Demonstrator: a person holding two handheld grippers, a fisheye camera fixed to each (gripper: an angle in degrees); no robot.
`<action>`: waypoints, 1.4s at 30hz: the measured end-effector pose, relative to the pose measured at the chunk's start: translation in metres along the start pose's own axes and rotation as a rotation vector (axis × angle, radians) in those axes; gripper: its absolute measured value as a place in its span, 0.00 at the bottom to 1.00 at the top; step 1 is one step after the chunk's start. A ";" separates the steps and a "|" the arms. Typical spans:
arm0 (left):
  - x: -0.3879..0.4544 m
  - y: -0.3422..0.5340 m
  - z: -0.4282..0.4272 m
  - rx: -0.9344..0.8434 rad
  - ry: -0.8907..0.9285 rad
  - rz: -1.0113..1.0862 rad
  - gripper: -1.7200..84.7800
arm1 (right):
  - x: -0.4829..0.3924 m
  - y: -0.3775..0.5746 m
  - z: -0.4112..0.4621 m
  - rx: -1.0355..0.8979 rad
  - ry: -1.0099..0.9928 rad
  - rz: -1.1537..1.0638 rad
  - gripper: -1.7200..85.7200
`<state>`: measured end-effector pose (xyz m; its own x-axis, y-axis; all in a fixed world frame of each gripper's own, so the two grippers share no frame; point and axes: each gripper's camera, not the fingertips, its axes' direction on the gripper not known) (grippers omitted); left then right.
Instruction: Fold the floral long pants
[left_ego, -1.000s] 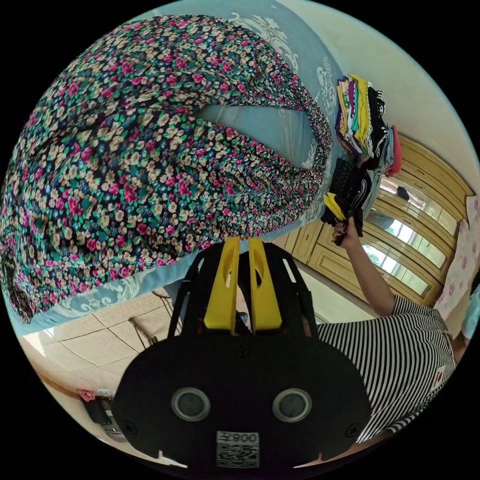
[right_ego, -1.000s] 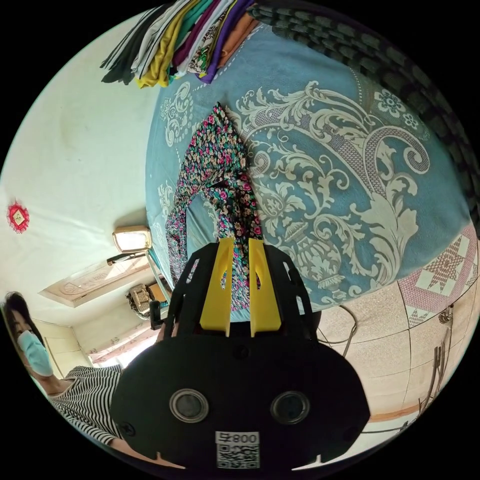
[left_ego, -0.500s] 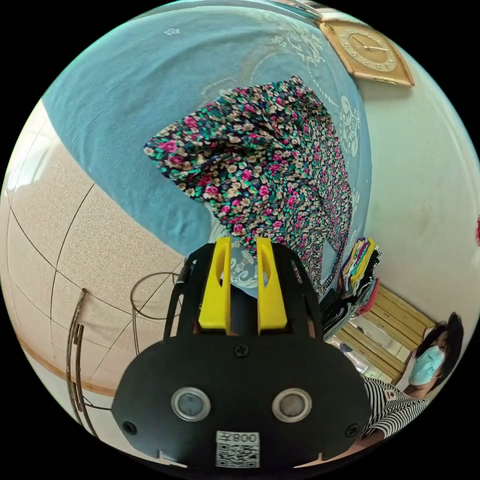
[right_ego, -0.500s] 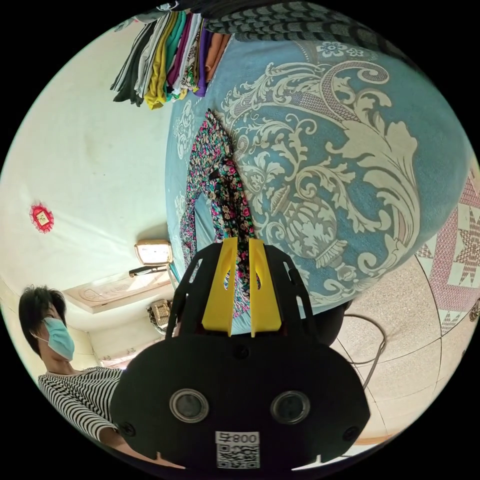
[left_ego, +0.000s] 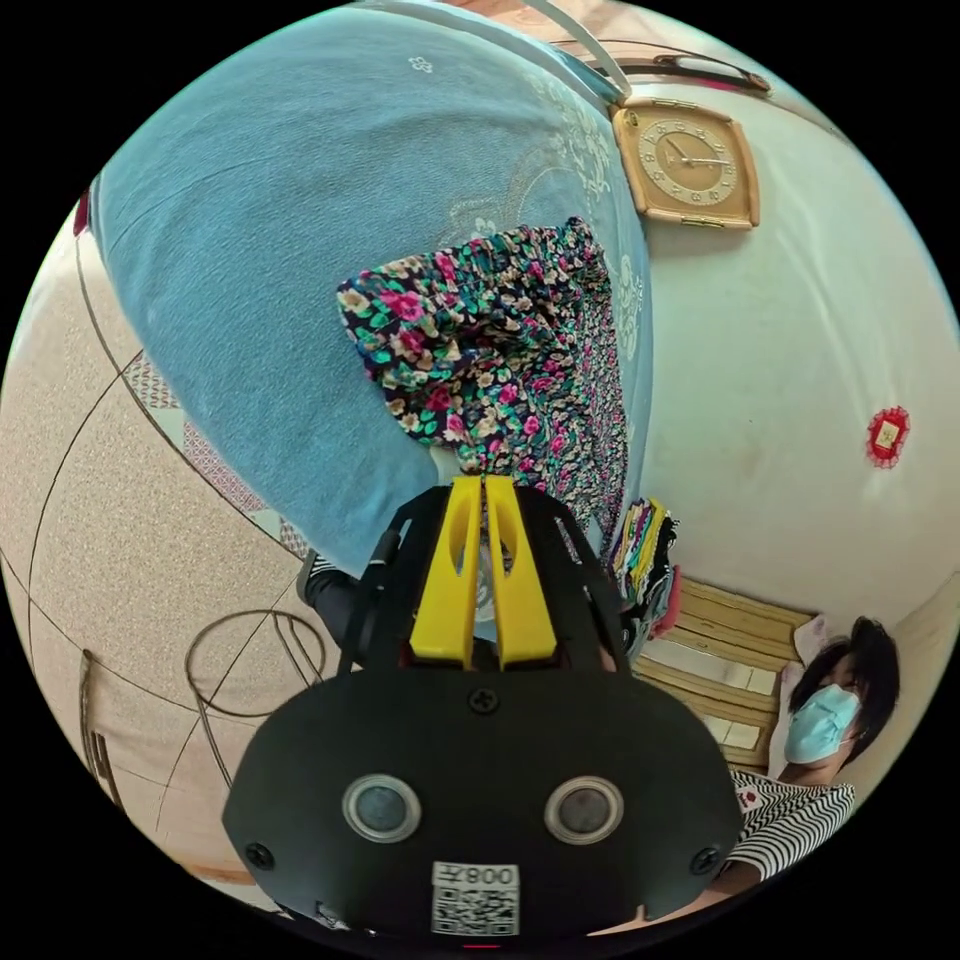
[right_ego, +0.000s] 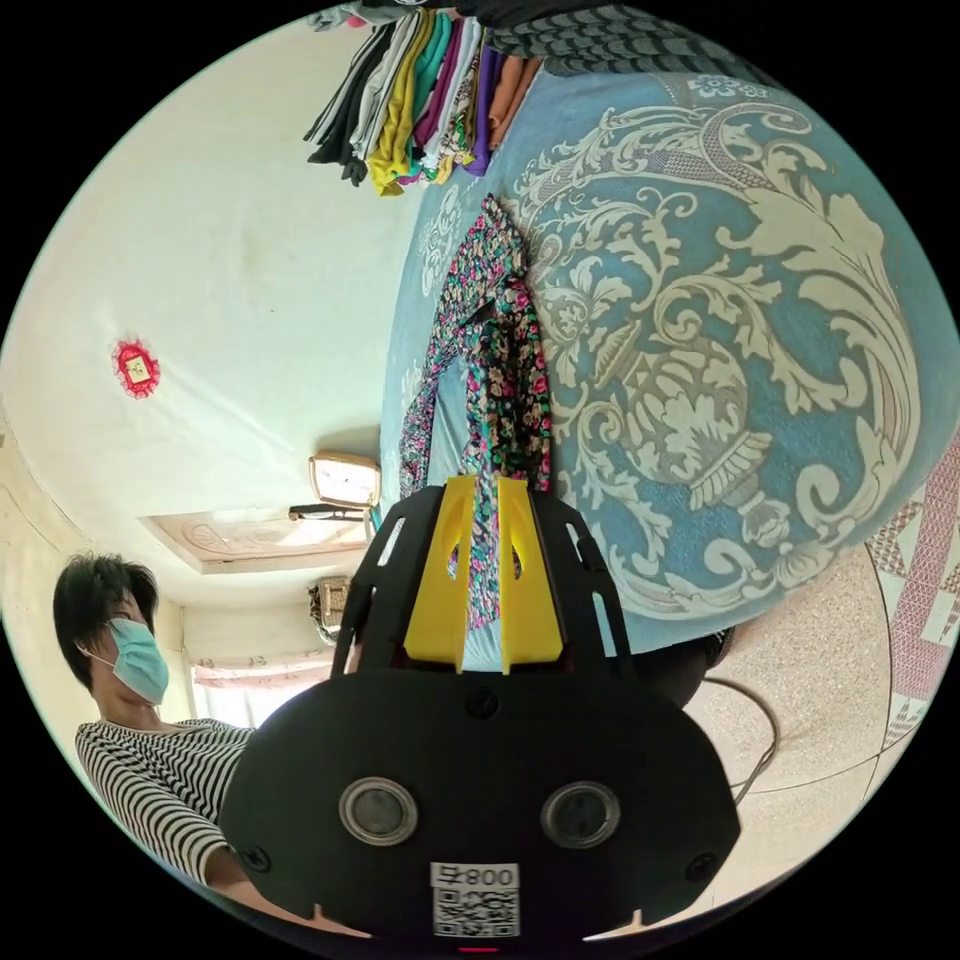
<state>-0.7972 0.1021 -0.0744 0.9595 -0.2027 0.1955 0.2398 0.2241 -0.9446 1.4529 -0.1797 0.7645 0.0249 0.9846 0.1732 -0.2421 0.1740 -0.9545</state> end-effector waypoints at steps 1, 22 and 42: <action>0.001 0.002 0.002 -0.002 0.019 0.013 0.03 | -0.004 0.009 -0.010 0.007 -0.012 -0.009 0.07; 0.037 0.118 0.066 0.131 -0.036 0.032 0.04 | -0.056 0.091 -0.085 0.031 0.063 -0.017 0.07; 0.414 0.230 0.539 -0.727 -0.195 1.058 0.10 | -0.174 -0.009 -0.001 0.012 0.580 -0.340 0.09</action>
<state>-0.2651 0.5837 -0.0682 0.6532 -0.0917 -0.7516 -0.7184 -0.3887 -0.5769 1.4520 -0.3521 0.7423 0.6179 0.7258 0.3023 -0.1393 0.4795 -0.8664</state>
